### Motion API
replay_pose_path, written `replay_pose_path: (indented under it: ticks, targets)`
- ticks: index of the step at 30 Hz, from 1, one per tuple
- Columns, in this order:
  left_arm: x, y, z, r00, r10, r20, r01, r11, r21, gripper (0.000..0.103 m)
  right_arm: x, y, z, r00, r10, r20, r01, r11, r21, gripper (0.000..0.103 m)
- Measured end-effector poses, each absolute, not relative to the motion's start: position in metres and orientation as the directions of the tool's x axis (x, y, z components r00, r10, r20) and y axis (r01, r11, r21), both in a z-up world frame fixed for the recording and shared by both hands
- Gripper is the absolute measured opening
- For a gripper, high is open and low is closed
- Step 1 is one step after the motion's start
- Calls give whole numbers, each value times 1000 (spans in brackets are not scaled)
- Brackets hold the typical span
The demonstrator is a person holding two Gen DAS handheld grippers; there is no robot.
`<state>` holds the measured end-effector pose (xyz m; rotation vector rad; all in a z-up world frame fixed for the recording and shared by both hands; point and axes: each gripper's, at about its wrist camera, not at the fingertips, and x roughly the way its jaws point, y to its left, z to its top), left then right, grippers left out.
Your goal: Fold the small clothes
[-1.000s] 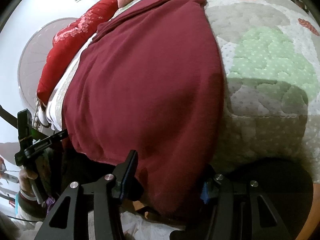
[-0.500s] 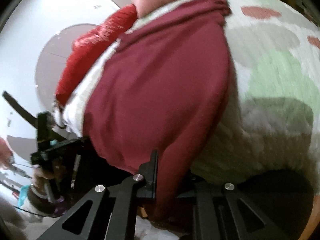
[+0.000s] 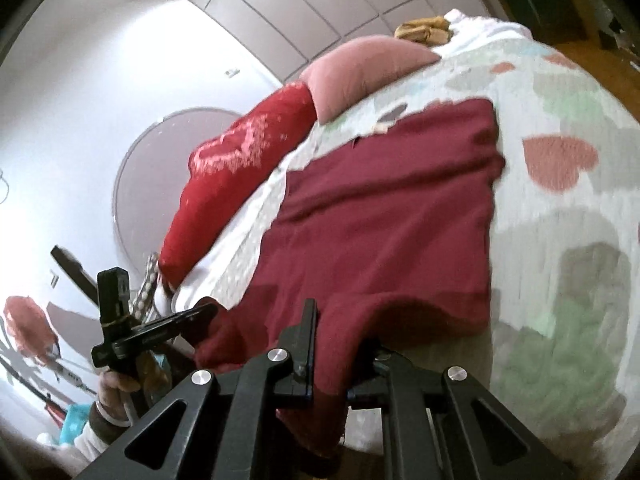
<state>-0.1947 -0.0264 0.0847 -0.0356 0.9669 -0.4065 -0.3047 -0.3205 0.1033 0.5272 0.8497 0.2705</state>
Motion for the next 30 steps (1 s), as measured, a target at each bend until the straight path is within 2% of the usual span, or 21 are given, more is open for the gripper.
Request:
replay_pose_path:
  ticks: [18, 30]
  targets:
    - [-82, -58, 104, 571, -341, -747, 283, 936, -210, 8, -200, -364, 117, 673, 320, -667, 30, 889, 457, 9]
    - [10, -72, 85, 553, -311, -773, 224, 949, -222, 8, -103, -402, 104, 659, 282, -697, 67, 901, 428, 9]
